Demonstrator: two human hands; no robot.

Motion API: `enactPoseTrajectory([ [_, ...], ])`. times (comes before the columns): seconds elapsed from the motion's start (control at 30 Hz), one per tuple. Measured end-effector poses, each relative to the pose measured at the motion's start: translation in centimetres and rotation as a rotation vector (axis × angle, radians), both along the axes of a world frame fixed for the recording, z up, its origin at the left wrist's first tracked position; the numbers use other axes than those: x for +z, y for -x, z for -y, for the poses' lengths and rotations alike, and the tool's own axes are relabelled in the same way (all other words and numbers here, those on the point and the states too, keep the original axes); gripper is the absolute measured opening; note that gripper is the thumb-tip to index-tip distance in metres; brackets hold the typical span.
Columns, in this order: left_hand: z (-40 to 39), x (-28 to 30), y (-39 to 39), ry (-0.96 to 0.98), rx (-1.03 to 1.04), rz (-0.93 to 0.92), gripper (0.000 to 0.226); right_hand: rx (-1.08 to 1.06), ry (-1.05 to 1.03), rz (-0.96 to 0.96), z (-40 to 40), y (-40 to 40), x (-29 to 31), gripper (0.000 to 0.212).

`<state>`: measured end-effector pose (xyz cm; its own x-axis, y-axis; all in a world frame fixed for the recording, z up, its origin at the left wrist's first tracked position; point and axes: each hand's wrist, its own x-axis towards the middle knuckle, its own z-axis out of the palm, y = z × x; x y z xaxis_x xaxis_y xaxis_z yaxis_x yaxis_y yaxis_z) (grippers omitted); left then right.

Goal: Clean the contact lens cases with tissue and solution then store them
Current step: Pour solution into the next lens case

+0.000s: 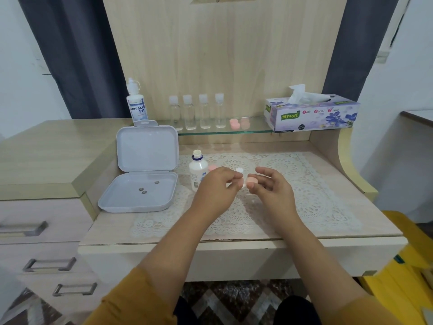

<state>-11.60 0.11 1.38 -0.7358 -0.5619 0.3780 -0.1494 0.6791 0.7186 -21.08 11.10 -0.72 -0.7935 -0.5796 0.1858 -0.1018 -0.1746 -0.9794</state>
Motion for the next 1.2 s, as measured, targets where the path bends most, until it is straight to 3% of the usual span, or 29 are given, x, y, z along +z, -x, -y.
enactPoseTrajectory([
  [0.43, -0.2, -0.9, -0.3, -0.141, -0.026, -0.058, 0.034, 0.004, 0.014, 0.035, -0.1, -0.1, 0.3, 0.035],
  [0.6, -0.1, -1.2, -0.3, -0.102, -0.006, -0.105, 0.036, 0.013, 0.004, 0.034, -0.1, -0.1, 0.3, 0.035],
  [0.83, -0.2, -2.1, -0.7, -0.298, -0.036, -0.195, 0.041, 0.027, -0.015, 0.002, 0.0, -0.1, 0.2, 0.035],
  [1.2, 0.1, -2.4, -0.9, -0.306, -0.028, -0.220, 0.043, 0.056, -0.018, 0.011, 0.0, -0.1, 0.2, 0.034],
])
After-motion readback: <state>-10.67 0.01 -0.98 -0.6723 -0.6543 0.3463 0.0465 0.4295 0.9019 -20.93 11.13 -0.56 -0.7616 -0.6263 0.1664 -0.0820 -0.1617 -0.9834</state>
